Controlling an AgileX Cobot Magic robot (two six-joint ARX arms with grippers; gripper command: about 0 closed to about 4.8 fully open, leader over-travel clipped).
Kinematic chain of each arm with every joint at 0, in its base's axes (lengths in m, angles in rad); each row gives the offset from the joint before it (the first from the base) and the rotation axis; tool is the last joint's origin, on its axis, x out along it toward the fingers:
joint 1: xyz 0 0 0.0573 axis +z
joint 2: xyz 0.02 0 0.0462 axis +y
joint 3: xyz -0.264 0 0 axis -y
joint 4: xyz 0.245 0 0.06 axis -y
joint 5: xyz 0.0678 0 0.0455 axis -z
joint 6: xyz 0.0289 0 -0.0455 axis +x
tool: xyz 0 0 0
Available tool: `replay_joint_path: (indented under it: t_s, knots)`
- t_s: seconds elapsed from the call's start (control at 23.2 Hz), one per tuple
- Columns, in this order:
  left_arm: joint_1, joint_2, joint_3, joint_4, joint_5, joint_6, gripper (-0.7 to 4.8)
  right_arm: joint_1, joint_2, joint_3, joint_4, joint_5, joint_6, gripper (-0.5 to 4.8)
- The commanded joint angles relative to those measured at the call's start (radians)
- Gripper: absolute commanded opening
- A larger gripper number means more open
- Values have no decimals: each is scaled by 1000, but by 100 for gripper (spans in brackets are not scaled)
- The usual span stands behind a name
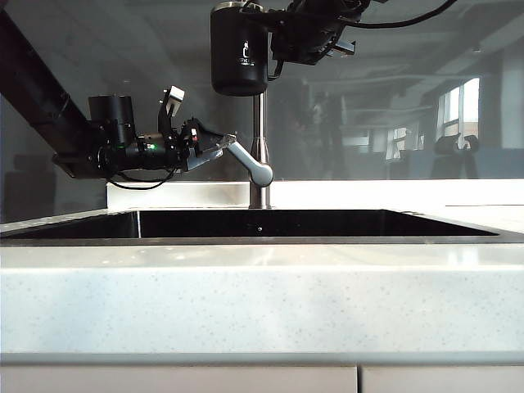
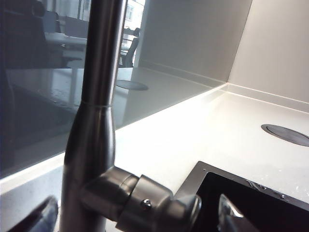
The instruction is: Pick up the mug next to the sink, go to the faucet to get some water, pour the water into the sink, and finally put the mug back to its place.
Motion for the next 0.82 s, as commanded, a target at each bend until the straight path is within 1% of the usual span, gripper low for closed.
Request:
replay_joint_path:
  t_s: [0.04, 0.22, 0.39, 0.69, 0.82]
  knots:
    - [0, -7, 3, -3, -5, 27, 425, 3, -16, 9, 50, 1, 7, -5]
    - [0, -7, 3, -11, -63, 43, 425, 3, -16, 9, 50, 1, -15, -5]
    - [0, -7, 3, -17, -95, 64, 425, 3, -16, 9, 50, 1, -15, -5]
    - [0, -7, 3, -56, -290, 63, 425, 3, -16, 9, 50, 1, -15, -5]
    - [0, -7, 3, -60, -314, 63, 425, 3, -16, 9, 50, 1, -15, -5]
